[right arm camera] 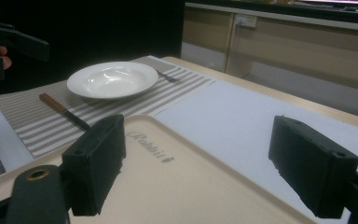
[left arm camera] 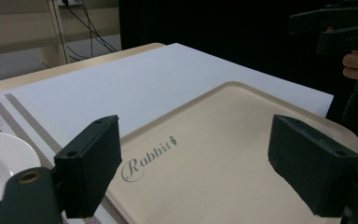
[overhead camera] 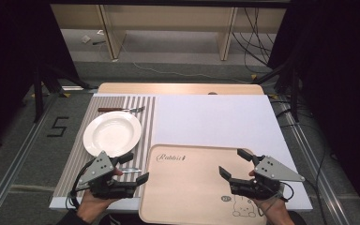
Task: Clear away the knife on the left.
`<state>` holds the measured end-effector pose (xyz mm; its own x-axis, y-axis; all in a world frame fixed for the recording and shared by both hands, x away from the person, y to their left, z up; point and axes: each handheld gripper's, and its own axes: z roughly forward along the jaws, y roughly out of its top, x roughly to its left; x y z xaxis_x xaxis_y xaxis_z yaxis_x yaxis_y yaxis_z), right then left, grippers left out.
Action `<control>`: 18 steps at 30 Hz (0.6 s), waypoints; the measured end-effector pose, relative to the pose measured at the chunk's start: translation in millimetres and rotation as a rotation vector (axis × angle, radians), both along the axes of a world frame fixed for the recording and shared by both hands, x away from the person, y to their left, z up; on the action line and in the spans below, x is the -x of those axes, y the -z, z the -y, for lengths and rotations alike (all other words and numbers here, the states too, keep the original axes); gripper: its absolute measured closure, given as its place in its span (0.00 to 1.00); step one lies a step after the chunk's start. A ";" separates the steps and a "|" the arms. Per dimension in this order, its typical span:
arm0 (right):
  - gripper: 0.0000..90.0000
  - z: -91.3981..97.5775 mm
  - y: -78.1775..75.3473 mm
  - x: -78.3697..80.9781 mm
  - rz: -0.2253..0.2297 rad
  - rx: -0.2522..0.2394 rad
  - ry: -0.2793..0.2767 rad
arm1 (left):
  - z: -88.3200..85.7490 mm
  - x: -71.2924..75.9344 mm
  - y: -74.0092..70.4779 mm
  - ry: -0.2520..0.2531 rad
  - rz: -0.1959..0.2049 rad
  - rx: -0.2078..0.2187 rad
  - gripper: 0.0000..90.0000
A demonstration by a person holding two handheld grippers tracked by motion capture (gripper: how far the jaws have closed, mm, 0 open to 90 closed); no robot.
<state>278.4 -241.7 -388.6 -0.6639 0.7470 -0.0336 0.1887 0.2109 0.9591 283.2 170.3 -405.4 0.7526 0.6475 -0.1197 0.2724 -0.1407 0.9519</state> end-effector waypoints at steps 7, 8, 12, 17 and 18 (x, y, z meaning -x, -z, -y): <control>0.22 -0.5 0.3 -0.3 -0.001 0.002 -0.004 | 0.2 0.0 0.3 0.000 -0.002 -0.006 0.19; 0.22 -0.5 0.3 -0.2 -0.001 0.002 -0.004 | 0.5 0.0 0.4 -0.002 -0.004 -0.010 0.19; 0.22 -0.2 0.2 0.0 -0.002 0.003 -0.003 | 0.0 -0.3 0.2 -0.001 -0.009 -0.013 0.19; 0.22 -0.7 0.3 0.0 0.000 0.002 -0.005 | -3.9 -1.8 -0.8 -0.022 -0.028 -0.003 0.19; 0.22 -0.7 0.3 0.0 0.000 0.002 -0.005 | -3.9 -1.8 -0.8 -0.022 -0.028 -0.003 0.19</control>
